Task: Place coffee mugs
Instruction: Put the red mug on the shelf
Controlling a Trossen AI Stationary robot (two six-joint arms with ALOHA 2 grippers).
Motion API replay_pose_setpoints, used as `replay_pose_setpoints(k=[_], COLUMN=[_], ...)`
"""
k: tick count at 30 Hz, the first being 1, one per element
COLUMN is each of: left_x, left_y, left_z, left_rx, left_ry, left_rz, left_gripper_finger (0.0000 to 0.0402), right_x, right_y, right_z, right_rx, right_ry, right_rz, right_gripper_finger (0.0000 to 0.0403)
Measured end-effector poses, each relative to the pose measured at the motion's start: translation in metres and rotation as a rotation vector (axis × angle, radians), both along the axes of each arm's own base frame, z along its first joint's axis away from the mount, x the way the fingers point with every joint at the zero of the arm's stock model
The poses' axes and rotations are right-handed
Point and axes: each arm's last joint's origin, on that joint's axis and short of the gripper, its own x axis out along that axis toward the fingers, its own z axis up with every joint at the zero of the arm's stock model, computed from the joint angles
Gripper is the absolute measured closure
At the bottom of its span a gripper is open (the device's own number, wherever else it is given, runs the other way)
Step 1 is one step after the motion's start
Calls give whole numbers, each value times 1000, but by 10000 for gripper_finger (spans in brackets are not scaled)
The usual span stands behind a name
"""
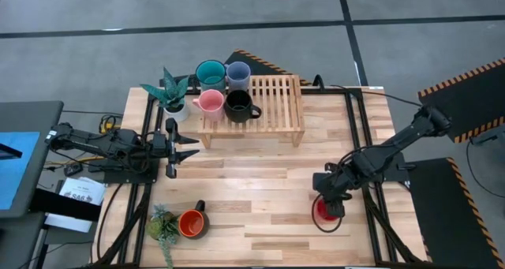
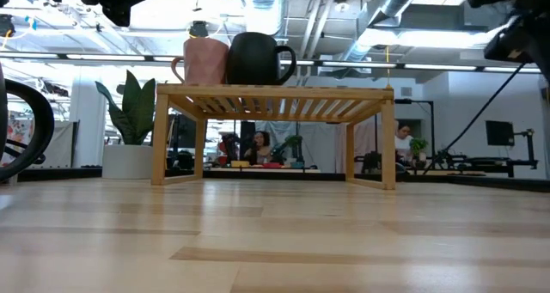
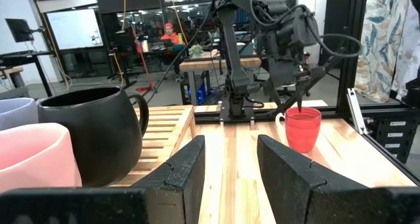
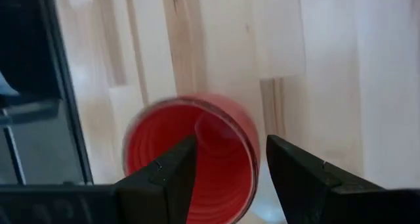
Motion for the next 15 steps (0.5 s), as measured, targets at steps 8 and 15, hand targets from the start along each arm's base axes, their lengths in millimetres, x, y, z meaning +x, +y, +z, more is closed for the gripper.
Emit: replay_pose_setpoints(k=[8,15], left_x=[0,0], left_y=[0,0], left_z=[0,0], left_rx=[0,0], left_ry=[0,0], left_rz=[0,0], left_gripper_finger=[276,276], right_x=[7,12], right_y=[4,7], right_z=[-17,-35], right_rx=[-51,-105], right_ry=[73,179], right_rz=[84,89], right_gripper_finger=[194,199])
